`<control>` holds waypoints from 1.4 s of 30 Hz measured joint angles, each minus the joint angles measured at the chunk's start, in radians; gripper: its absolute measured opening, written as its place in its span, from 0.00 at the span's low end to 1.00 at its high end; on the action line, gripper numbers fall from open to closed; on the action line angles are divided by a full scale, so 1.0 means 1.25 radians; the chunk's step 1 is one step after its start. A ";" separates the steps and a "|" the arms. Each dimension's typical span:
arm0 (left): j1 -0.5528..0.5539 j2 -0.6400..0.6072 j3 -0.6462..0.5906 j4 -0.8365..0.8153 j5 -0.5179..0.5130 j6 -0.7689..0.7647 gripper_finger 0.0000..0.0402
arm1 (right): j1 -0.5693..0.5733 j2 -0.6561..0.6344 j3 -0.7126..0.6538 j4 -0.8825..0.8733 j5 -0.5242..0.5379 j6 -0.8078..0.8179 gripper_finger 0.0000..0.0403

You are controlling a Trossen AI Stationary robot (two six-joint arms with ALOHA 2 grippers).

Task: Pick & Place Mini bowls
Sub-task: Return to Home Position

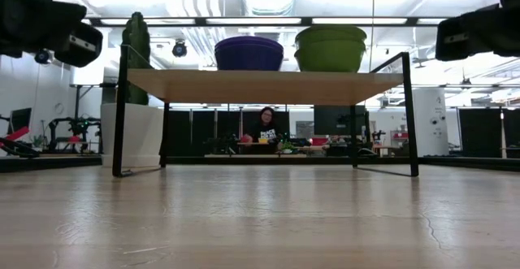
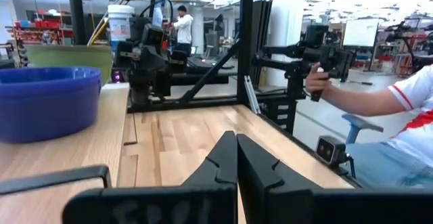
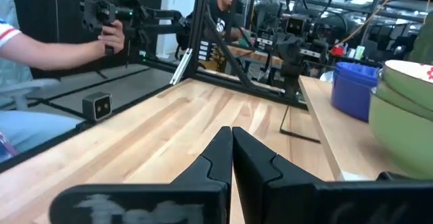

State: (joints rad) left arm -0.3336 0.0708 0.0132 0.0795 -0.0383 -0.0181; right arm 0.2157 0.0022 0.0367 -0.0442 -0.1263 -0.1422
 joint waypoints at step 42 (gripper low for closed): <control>0.000 -0.007 -0.002 0.023 -0.185 -0.303 0.00 | 0.000 0.006 0.003 -0.008 0.082 0.049 0.02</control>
State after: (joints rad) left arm -0.3335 0.0616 0.0109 0.1078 -0.2691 -0.3971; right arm 0.2157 0.0097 0.0406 -0.0547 -0.0235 -0.0810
